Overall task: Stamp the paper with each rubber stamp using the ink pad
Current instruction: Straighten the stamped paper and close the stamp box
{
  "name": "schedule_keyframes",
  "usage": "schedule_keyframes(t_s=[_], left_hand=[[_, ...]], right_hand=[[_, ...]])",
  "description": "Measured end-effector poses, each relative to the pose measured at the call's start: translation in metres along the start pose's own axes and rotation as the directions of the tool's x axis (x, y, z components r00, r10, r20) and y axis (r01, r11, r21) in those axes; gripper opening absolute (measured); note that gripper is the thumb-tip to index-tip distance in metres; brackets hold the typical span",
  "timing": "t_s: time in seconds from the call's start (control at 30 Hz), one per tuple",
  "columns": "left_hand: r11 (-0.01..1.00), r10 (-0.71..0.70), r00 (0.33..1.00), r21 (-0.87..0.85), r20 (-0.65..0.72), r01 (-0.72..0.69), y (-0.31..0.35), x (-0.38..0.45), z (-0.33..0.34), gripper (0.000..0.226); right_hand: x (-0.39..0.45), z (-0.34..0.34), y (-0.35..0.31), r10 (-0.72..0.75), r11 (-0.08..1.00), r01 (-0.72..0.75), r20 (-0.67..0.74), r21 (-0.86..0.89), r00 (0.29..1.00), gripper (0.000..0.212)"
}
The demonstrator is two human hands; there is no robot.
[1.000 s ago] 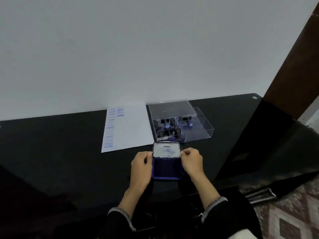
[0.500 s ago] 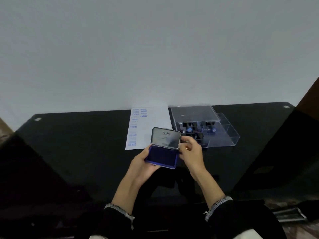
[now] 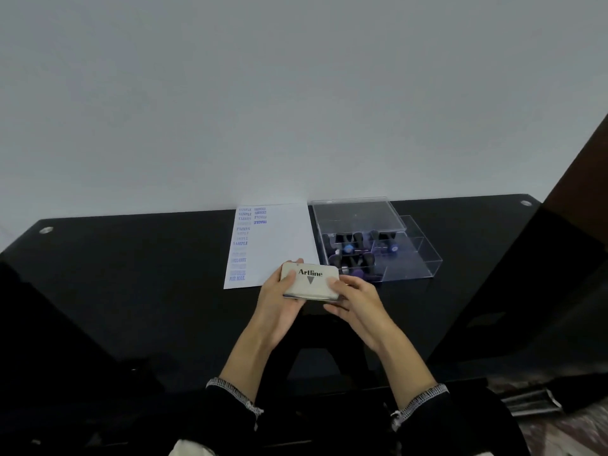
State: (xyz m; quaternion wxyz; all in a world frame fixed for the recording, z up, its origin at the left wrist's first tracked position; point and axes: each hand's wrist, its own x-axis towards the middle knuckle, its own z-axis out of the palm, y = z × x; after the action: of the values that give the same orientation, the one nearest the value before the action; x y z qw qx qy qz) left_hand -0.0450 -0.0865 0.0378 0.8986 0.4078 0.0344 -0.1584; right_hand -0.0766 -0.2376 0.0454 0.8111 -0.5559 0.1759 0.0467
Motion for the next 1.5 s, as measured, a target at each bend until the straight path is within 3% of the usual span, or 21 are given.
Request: schedule_keyframes(t_s=[0.1, 0.27, 0.33, 0.4, 0.5, 0.57, 0.67, 0.8, 1.03, 1.2, 1.3, 1.37, 1.43, 1.5], left_hand=[[0.989, 0.069, 0.997, 0.132, 0.014, -0.071, -0.006, 0.007, 0.022, 0.025], [0.901, 0.088, 0.992, 0.417, 0.09, -0.118, -0.014, 0.033, 0.055, 0.038], [0.744, 0.154, 0.98, 0.637, 0.127, -0.2, -0.017, 0.046, 0.063, 0.042], [0.495, 0.262, 0.95, 0.822, 0.168, -0.281, -0.02, 0.056, 0.063, 0.047], [0.198, 0.247, 0.933, 0.929, 0.261, -0.313, -0.03, 0.068, 0.053, 0.071], [0.097, 0.144, 0.949, 0.95, 0.282, -0.297, -0.039, 0.071, 0.045, 0.09], [0.005, 0.143, 0.936, 0.945, 0.323, -0.327, -0.049, 0.073, 0.034, 0.102], [0.006, 0.222, 0.915, 0.938, 0.337, -0.346, -0.055, 0.076, 0.027, 0.094], [-0.058, 0.258, 0.894, 0.929, 0.367, -0.365, -0.058, 0.079, 0.023, 0.075], [-0.049, 0.247, 0.897, 0.929, 0.368, -0.367, -0.06, 0.079, 0.023, 0.073], [-0.053, 0.23, 0.899, 0.927, 0.373, -0.371, -0.059, 0.079, 0.023, 0.075], [0.009, 0.201, 0.913, 0.931, 0.356, -0.366, -0.057, 0.077, 0.024, 0.072], [0.16, 0.208, 0.922, 0.918, 0.327, -0.362, -0.052, 0.077, 0.026, 0.063], [0.305, 0.321, 0.908, 0.878, 0.27, -0.369, -0.043, 0.083, 0.028, 0.047]], right_hand=[[0.003, -0.005, -0.014, -0.045, 0.997, 0.037, -0.116, -0.071, 0.992, 0.032], [0.014, -0.027, -0.037, -0.189, 0.98, 0.167, -0.262, -0.105, 0.946, 0.03], [0.02, -0.045, -0.054, -0.293, 0.955, 0.259, -0.356, -0.142, 0.887, 0.028], [0.027, -0.068, -0.074, -0.391, 0.918, 0.302, -0.473, -0.256, 0.789, 0.028], [0.038, -0.097, -0.096, -0.525, 0.828, 0.252, -0.532, -0.501, 0.665, 0.034], [0.047, -0.108, -0.102, -0.568, 0.776, 0.211, -0.512, -0.594, 0.645, 0.037], [0.062, -0.114, -0.102, -0.544, 0.703, 0.085, -0.457, -0.706, 0.704, 0.035], [0.075, -0.108, -0.096, -0.481, 0.604, -0.046, -0.41, -0.796, 0.775, 0.027], [0.089, -0.098, -0.084, -0.438, 0.357, -0.332, -0.471, -0.873, 0.766, 0.023], [0.093, -0.095, -0.079, -0.44, 0.068, -0.421, -0.405, -0.905, 0.801, 0.035], [0.093, -0.092, -0.078, -0.366, 0.054, -0.434, -0.422, -0.899, 0.83, 0.03], [0.091, -0.092, -0.08, -0.308, 0.096, -0.433, -0.441, -0.896, 0.843, 0.025], [0.09, -0.091, -0.082, -0.28, 0.124, -0.431, -0.448, -0.894, 0.849, 0.026], [0.089, -0.092, -0.084, -0.285, 0.137, -0.421, -0.443, -0.896, 0.85, 0.027]])
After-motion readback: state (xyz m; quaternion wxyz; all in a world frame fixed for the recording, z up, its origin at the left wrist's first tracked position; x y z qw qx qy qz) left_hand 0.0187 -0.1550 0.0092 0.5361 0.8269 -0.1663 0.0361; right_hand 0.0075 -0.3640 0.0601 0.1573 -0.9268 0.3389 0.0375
